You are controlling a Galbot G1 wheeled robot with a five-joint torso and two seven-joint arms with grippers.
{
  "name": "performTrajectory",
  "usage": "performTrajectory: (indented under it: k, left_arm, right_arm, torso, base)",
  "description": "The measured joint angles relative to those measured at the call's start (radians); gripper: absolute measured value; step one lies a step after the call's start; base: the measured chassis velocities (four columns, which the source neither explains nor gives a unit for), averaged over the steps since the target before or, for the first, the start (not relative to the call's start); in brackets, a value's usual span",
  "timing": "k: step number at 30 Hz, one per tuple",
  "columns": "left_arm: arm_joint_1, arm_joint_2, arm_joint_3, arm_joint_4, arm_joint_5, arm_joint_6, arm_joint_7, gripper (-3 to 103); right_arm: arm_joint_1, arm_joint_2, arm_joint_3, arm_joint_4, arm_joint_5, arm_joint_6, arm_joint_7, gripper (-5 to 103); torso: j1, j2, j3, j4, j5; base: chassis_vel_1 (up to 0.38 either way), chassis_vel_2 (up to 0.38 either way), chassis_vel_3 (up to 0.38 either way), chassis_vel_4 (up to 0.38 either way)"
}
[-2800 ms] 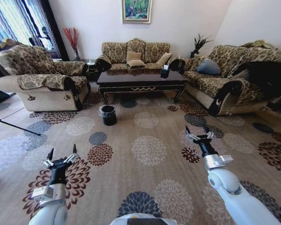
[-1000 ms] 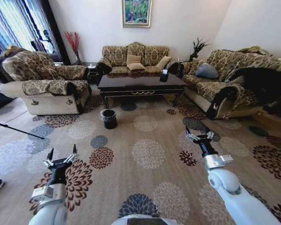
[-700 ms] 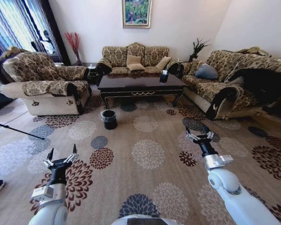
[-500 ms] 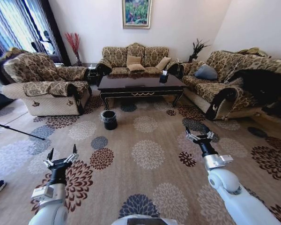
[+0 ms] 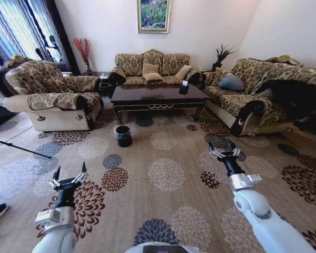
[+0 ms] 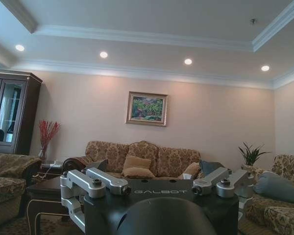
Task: Move to the front of the table and pick up the trash from the floor, then place it into the trash bin.
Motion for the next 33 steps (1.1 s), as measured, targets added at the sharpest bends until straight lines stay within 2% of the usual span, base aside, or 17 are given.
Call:
performTrajectory:
  k: [33]
  left_arm:
    - [0.000, 0.000, 0.000, 0.000, 0.000, 0.000, 0.000, 100]
  right_arm:
    - [0.000, 0.000, 0.000, 0.000, 0.000, 0.000, 0.000, 100]
  torso:
    - [0.069, 0.156, 0.087, 0.0000, 0.0000]
  base:
    - [0.000, 0.000, 0.000, 0.000]
